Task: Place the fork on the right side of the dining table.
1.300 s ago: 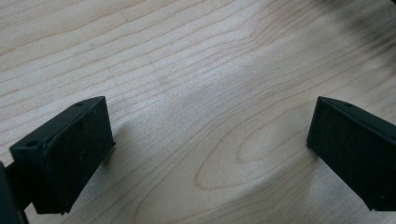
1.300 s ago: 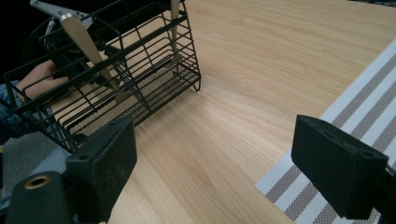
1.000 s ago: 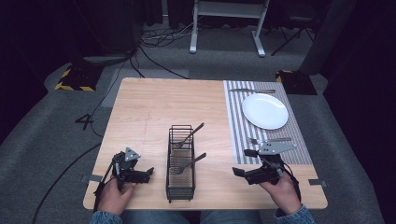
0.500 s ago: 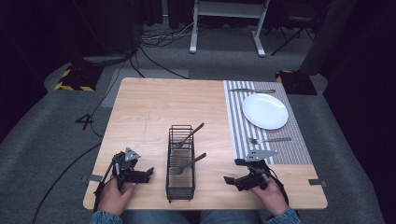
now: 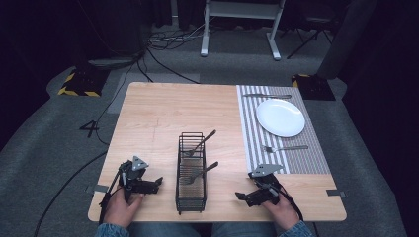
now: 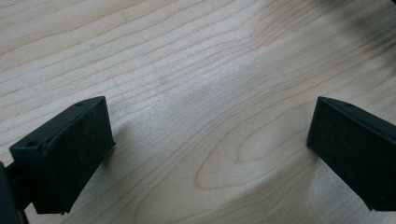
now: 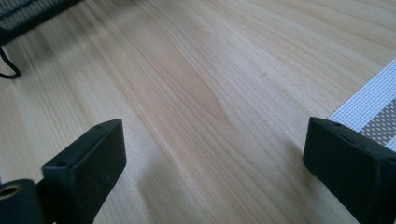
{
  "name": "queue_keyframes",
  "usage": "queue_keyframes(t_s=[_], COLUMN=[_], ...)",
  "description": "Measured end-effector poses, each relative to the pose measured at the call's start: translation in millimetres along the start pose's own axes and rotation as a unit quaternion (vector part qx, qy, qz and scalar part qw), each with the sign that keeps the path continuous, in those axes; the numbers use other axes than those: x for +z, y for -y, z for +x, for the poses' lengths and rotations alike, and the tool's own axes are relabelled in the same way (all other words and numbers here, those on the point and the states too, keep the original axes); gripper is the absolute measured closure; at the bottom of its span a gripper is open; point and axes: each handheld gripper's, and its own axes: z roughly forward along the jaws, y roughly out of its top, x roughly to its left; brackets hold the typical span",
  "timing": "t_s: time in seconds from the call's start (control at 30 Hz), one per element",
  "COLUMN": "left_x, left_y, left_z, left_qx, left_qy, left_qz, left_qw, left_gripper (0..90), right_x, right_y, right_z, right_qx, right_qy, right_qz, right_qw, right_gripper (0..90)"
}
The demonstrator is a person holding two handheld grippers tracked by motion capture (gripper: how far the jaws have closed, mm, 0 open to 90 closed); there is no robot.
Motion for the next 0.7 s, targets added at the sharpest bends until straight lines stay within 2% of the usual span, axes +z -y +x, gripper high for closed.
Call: queue_keyframes(t_s=[0.13, 0.23, 0.27, 0.3, 0.7], left_x=[0.0, 0.0, 0.0, 0.0, 0.0], left_y=[0.0, 0.0, 0.0, 0.0, 0.1], left_z=[0.0, 0.0, -0.1, 0.0, -0.1], left_qx=[0.0, 0.0, 0.0, 0.0, 0.0], left_qy=[0.0, 0.0, 0.0, 0.0, 0.0], left_qz=[0.0, 0.0, 0.0, 0.0, 0.0], left_qw=[1.0, 1.0, 1.0, 1.0, 1.0], left_gripper=[0.3, 0.4, 0.4, 0.3, 0.3], right_x=[4.1, 7.9, 9.6, 9.4, 9.8], right_y=[1.3, 3.2, 5.7, 5.8, 6.0], right_z=[2.5, 7.4, 9.1, 10.0, 12.7], right_qx=[-0.018, -0.052, -0.055, -0.058, -0.048], right_qy=[0.014, 0.037, 0.034, 0.032, 0.042], right_qz=[0.003, 0.008, -0.008, -0.007, -0.008], right_qw=[0.9997, 0.9979, 0.9979, 0.9978, 0.9979], right_gripper=[1.1, 0.0, 0.0, 0.0, 0.0])
